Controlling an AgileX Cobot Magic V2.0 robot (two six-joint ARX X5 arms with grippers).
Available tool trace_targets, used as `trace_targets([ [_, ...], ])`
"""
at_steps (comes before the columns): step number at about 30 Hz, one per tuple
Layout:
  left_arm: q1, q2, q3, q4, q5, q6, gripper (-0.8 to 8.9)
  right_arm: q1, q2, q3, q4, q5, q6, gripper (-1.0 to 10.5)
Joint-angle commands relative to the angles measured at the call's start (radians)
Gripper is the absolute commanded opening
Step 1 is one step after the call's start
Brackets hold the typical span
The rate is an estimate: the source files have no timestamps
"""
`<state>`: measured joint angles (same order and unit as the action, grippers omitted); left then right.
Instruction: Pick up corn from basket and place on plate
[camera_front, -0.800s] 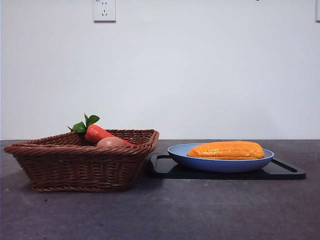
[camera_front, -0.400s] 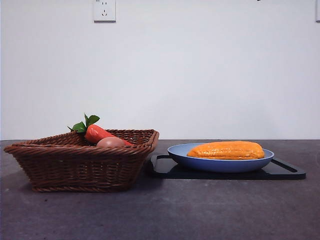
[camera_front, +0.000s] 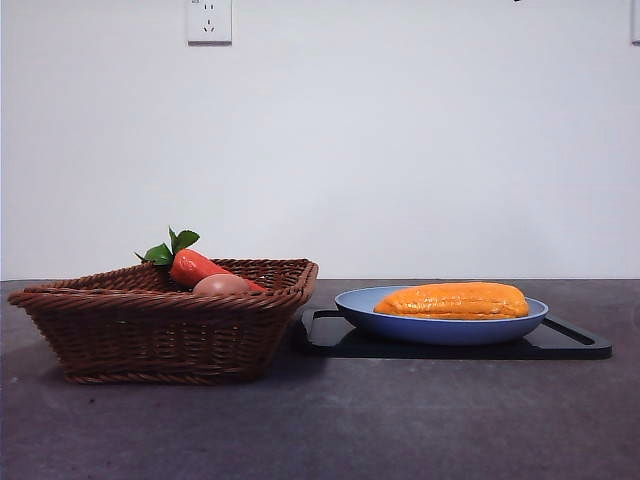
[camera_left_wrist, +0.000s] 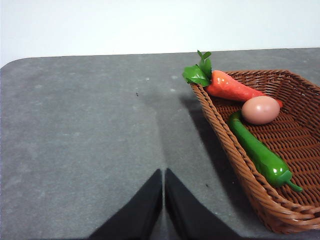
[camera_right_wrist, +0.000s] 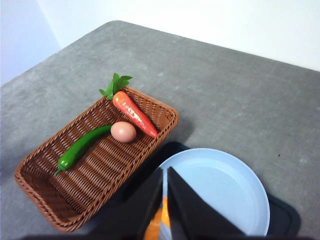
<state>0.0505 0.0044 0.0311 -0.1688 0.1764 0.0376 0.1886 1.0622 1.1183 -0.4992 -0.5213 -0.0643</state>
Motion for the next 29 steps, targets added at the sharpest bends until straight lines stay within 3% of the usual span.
trace_targets([
  [1, 0.003, -0.002, -0.028, 0.007, -0.001, -0.004, 0.08, 0.002, 0.008, 0.011, 0.026, 0.0, -0.012, 0.0],
  [4, 0.003, -0.002, -0.028, 0.007, -0.001, -0.004, 0.08, -0.019, -0.014, 0.011, 0.026, 0.034, -0.031, 0.0],
  [9, 0.003, -0.002, -0.028, 0.008, -0.001, -0.004, 0.08, -0.068, -0.116, -0.021, 0.043, 0.222, -0.053, 0.0],
  [21, 0.002, -0.002, -0.028, 0.008, -0.001, -0.004, 0.08, -0.257, -0.605, -0.565, 0.399, 0.248, -0.007, 0.0],
  [29, 0.002, -0.002, -0.028, 0.008, -0.001, -0.004, 0.08, -0.298, -0.852, -0.863, 0.477, 0.317, 0.002, 0.0],
])
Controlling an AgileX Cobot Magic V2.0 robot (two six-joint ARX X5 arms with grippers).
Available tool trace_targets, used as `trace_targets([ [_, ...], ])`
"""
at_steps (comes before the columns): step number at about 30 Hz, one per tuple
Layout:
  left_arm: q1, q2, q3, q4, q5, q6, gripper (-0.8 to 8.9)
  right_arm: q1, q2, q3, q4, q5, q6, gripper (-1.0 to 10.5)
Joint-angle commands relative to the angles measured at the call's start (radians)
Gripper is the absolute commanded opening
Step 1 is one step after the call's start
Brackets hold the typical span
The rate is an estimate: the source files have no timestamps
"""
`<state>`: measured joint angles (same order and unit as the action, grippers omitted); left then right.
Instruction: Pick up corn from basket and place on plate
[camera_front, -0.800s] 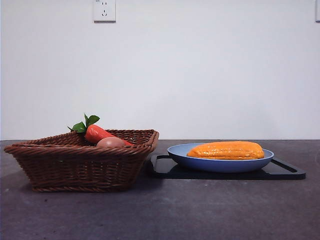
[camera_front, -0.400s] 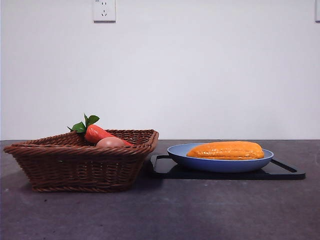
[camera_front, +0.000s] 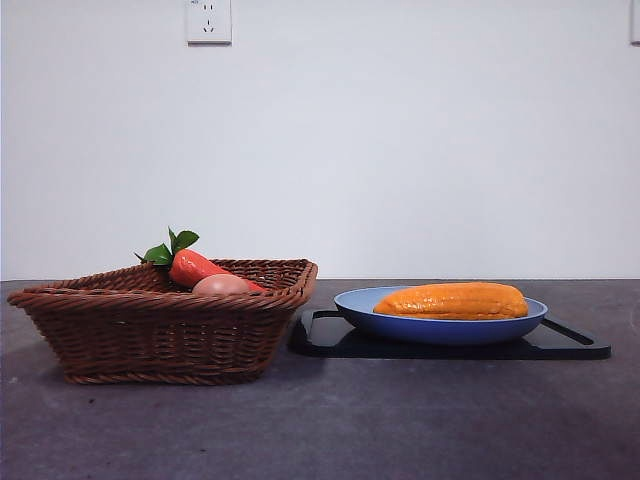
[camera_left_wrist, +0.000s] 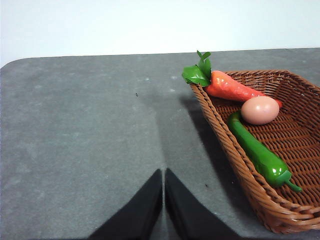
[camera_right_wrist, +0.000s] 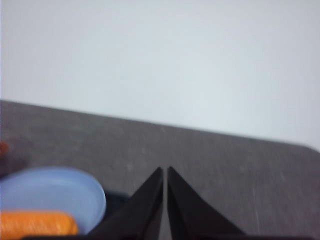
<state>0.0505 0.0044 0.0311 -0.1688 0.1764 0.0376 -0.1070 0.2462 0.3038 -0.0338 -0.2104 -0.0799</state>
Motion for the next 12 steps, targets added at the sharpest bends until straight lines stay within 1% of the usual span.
trace_targets([
  [1, 0.002, -0.002, -0.028, 0.008, -0.001, -0.004, 0.08, -0.002, -0.058, -0.077, 0.011, 0.007, 0.018, 0.0],
  [7, 0.002, -0.002, -0.028, 0.008, -0.001, -0.004, 0.08, -0.002, -0.142, -0.199, 0.012, 0.006, 0.033, 0.0],
  [12, 0.003, -0.002, -0.028, 0.008, -0.001, -0.004, 0.08, -0.002, -0.19, -0.264, 0.011, 0.006, 0.055, 0.0],
])
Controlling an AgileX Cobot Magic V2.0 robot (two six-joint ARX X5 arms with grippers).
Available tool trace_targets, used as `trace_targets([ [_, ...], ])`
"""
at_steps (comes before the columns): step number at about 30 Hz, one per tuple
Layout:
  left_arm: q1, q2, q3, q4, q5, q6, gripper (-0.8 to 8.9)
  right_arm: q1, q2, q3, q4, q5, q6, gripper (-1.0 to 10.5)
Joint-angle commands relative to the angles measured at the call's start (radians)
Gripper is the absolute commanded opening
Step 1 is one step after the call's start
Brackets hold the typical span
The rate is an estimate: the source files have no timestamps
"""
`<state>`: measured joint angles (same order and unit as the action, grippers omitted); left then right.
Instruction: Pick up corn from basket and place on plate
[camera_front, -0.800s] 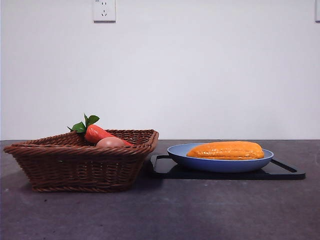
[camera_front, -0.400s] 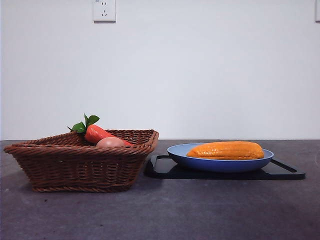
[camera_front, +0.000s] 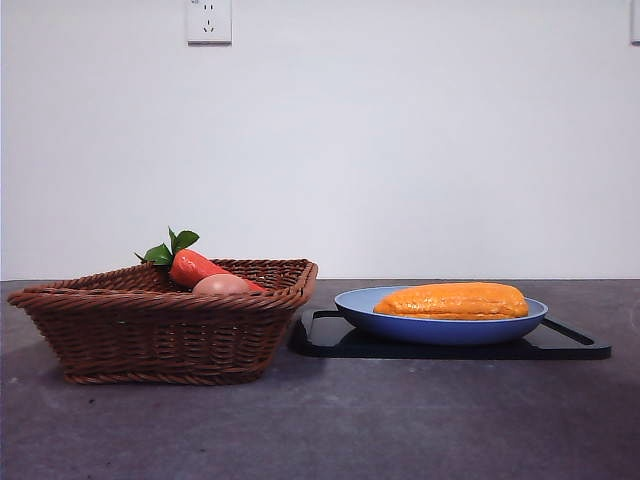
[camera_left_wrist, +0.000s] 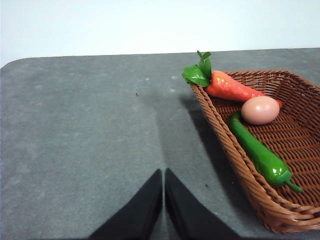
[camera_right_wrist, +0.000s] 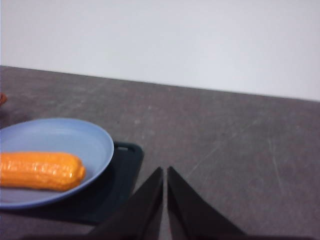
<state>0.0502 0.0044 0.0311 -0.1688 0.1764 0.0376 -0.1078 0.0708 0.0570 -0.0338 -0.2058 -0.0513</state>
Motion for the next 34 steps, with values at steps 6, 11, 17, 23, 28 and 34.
trace_targets([
  [6, 0.003, -0.002, -0.028, 0.008, -0.001, -0.004, 0.08, -0.001, -0.069, -0.047, -0.058, 0.002, 0.044, 0.0],
  [11, 0.003, -0.002, -0.028, 0.008, -0.001, -0.004, 0.08, -0.001, -0.067, -0.047, -0.132, 0.002, 0.047, 0.0],
  [17, 0.003, -0.002, -0.028, 0.009, -0.001, -0.004, 0.08, -0.001, -0.067, -0.047, -0.124, 0.001, 0.045, 0.0],
  [23, 0.003, -0.002, -0.028, 0.009, -0.001, -0.004, 0.08, -0.001, -0.067, -0.047, -0.124, 0.0, 0.045, 0.0],
  [28, 0.003, -0.002, -0.028, 0.009, -0.001, -0.004, 0.08, -0.001, -0.067, -0.047, -0.124, 0.001, 0.045, 0.0],
  [34, 0.003, -0.002, -0.028, 0.009, -0.001, -0.004, 0.08, -0.001, -0.067, -0.047, -0.124, 0.001, 0.045, 0.0],
])
